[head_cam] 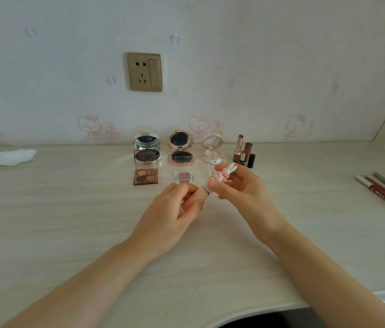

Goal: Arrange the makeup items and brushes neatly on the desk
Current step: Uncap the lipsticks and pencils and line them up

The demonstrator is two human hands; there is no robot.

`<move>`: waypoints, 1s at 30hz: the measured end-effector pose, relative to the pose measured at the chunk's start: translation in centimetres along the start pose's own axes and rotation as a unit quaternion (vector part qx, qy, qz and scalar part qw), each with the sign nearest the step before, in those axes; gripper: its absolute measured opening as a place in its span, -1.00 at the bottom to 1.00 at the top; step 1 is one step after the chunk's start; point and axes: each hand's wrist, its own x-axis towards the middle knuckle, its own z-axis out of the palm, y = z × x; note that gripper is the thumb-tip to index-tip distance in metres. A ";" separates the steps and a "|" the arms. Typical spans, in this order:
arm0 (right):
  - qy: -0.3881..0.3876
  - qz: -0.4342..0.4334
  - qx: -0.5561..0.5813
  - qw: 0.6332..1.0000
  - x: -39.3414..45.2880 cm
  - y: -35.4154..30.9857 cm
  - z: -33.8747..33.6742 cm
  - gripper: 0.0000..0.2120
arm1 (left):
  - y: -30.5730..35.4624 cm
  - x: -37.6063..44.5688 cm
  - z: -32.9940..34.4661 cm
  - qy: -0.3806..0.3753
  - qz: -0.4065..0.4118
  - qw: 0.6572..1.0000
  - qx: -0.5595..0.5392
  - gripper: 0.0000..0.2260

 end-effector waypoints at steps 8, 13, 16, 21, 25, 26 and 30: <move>-0.030 0.001 0.047 0.998 -0.1 0.0 -0.4 -0.64 | -0.1 0.0 -0.1 -0.001 -0.014 1.000 -0.009 -0.92; 0.013 -0.003 0.007 1.000 -0.1 0.0 0.0 -0.78 | 0.1 -0.1 0.0 -0.007 0.004 1.000 0.006 -0.90; 0.015 -0.007 0.012 1.000 0.0 0.2 -0.2 -0.76 | 0.1 -0.1 0.0 -0.004 0.009 1.000 0.009 -0.90; -0.014 -0.011 0.051 0.999 0.0 0.1 -0.3 -0.53 | 0.0 -0.1 0.0 -0.002 0.002 1.000 0.006 -0.89; 0.013 0.003 0.028 1.000 0.0 0.2 -0.1 -0.66 | 0.0 -0.1 0.1 0.006 0.012 1.000 0.013 -0.88; 0.013 0.004 0.022 1.000 0.0 0.3 -0.1 -0.68 | 0.0 -0.1 0.1 0.007 0.015 1.000 0.013 -0.87; -0.020 0.001 0.078 0.997 0.0 0.2 -0.4 -0.50 | -0.1 0.0 0.0 0.005 0.007 1.000 0.006 -0.86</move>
